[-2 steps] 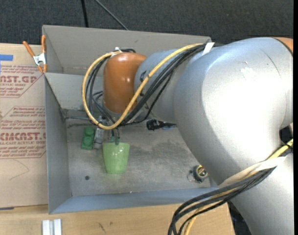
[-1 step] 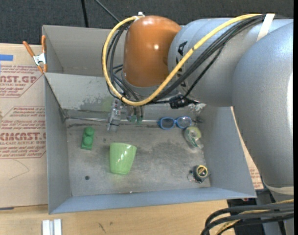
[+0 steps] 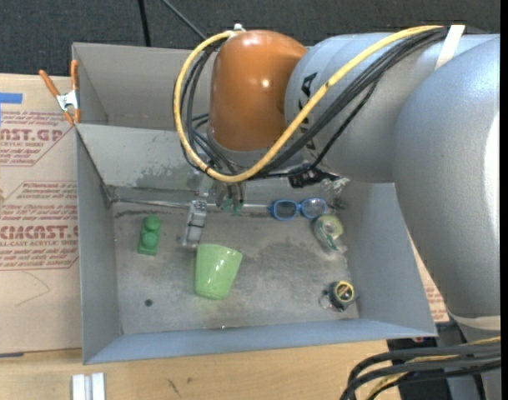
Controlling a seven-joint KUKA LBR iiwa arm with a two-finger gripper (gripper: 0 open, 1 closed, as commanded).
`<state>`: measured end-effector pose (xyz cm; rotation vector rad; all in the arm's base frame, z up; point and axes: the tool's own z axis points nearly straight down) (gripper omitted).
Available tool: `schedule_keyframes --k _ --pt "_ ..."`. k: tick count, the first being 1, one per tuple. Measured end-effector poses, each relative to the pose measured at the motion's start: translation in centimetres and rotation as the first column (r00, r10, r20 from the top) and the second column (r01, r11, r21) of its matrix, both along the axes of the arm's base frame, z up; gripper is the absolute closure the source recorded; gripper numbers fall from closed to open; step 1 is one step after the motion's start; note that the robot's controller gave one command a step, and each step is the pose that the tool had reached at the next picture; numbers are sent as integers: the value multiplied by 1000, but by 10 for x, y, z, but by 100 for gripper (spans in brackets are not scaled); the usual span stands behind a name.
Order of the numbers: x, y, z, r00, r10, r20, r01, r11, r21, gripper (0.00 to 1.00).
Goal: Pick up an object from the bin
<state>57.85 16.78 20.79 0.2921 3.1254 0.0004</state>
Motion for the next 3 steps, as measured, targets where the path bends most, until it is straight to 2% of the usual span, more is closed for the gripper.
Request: schedule_keyframes --k 1,2,3 --pt "11 26 -114 946 324 -5 -324 946 1 0" --pt "1 43 -128 999 32 -3 -32 999 1 0" --pt "2 43 -127 999 33 0 -33 999 1 100"
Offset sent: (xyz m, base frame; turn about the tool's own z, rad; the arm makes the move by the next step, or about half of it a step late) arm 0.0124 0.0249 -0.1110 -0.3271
